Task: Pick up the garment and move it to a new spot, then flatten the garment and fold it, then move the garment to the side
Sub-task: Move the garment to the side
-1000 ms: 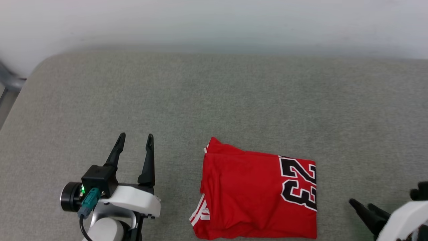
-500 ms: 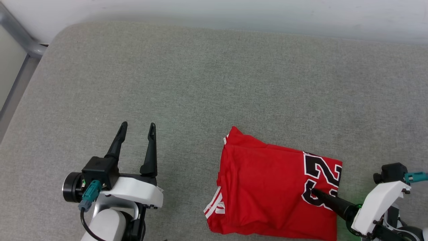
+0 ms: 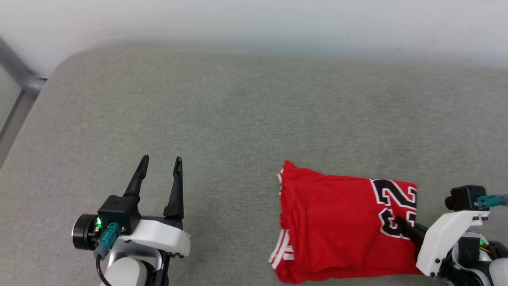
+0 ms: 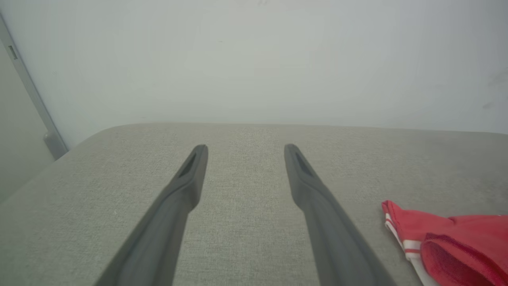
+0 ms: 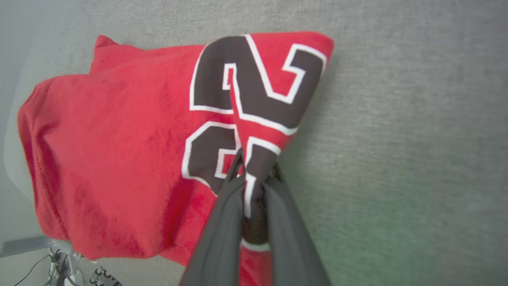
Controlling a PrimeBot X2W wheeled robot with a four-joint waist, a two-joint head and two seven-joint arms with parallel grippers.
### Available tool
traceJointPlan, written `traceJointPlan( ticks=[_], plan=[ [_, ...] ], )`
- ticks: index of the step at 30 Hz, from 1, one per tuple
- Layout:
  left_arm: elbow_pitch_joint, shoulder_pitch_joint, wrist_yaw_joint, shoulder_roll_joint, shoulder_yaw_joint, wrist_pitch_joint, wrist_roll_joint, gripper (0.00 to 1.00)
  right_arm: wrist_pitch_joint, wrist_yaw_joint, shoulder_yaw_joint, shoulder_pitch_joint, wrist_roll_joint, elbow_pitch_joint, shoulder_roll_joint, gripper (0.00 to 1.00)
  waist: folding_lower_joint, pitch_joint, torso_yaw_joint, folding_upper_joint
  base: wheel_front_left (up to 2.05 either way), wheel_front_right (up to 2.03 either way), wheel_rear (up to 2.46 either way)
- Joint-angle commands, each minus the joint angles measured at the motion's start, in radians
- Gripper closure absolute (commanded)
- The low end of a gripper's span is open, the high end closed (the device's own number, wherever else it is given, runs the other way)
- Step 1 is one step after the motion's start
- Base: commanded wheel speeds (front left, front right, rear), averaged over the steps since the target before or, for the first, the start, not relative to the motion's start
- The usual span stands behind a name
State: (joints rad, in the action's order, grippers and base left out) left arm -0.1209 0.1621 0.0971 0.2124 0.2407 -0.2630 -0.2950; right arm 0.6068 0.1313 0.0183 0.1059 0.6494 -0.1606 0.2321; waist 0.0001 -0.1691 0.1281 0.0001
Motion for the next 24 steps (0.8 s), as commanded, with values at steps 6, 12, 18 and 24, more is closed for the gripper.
traceJointPlan(
  ticks=[6, 12, 18, 24],
  plan=[
    [0.029, -0.040, 0.004, 0.001, -0.026, -0.002, 0.010, 0.00, -0.052, -0.001, -0.027, 0.023, -0.203, -0.034, 0.027, 1.00, -0.0001, 0.041, -0.139, -0.0001, 0.00, 0.00, 0.00],
    [0.064, -0.041, 0.005, 0.003, -0.033, -0.002, 0.025, 0.00, -0.050, -0.001, -0.042, 0.061, -0.242, -0.054, 0.051, 1.00, -0.0001, -0.002, -0.268, -0.0001, 0.00, 0.00, 0.00],
    [0.100, 0.002, -0.006, 0.023, -0.027, 0.000, 0.040, 0.00, -0.104, -0.001, -0.057, 0.157, -0.281, -0.098, 0.079, 1.00, -0.0001, -0.088, -0.390, -0.0001, 0.00, 0.00, 0.00],
    [0.145, 0.074, -0.025, 0.052, -0.009, 0.030, 0.062, 0.00, -0.208, -0.001, -0.097, 0.302, -0.341, -0.194, 0.111, 1.00, -0.0001, -0.192, -0.464, -0.0001, 0.00, 0.00, 0.00]
  ],
)
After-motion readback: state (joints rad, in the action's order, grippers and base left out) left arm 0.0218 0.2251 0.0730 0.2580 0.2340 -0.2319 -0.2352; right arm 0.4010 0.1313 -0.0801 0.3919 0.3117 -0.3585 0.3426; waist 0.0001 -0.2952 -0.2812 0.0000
